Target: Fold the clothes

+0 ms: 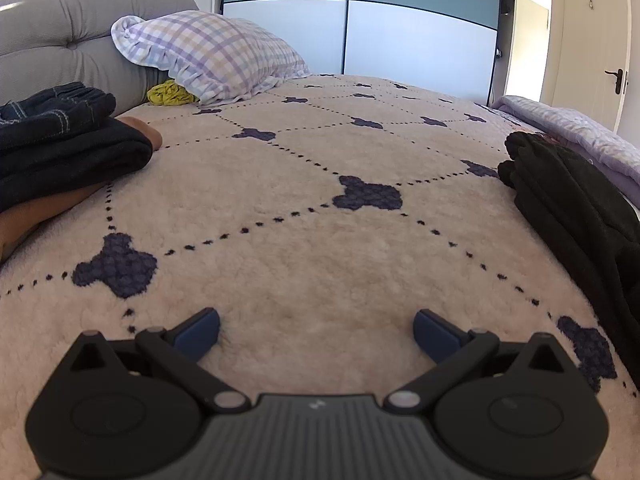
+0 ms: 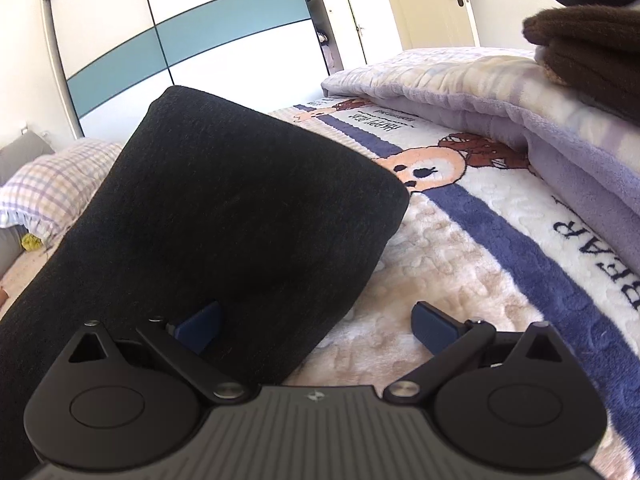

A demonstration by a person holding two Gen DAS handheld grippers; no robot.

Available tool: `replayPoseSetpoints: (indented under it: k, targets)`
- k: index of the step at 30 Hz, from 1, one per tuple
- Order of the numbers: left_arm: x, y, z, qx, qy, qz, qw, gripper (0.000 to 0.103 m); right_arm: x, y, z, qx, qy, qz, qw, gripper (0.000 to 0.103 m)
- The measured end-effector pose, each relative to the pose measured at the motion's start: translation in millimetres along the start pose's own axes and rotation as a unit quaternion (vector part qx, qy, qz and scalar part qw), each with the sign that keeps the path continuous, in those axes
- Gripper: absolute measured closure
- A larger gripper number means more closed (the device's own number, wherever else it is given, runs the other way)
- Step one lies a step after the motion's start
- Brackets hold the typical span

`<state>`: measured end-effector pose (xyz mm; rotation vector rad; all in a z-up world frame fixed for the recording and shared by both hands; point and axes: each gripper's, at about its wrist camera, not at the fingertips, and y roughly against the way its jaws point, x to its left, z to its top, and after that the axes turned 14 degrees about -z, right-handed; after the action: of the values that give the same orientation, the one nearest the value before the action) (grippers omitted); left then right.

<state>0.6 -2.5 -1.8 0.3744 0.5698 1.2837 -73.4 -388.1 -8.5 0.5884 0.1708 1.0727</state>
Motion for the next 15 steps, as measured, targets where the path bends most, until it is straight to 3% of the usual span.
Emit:
replayPoseSetpoints:
  k: [4,7,11,15]
  targets:
    - [-0.9,0.2,0.3,0.000,-0.001,0.001,1.0000,0.000,36.9,1.6,-1.1,-0.014,0.050,-0.014,0.999,0.000]
    - [-1.2,0.5,0.0,0.000,-0.001,0.001,1.0000,0.000,51.3,-1.3,0.2,-0.003,0.035,-0.004,0.999,0.000]
    - [0.4,0.7,-0.1,-0.001,0.003,-0.003,1.0000,0.000,51.7,-11.2,7.3,0.056,-0.035,0.059,0.996,0.000]
    - [7.0,2.7,0.5,-0.007,0.020,-0.017,0.9996,0.000,70.4,-10.1,6.3,0.066,-0.031,0.111,0.991,0.000]
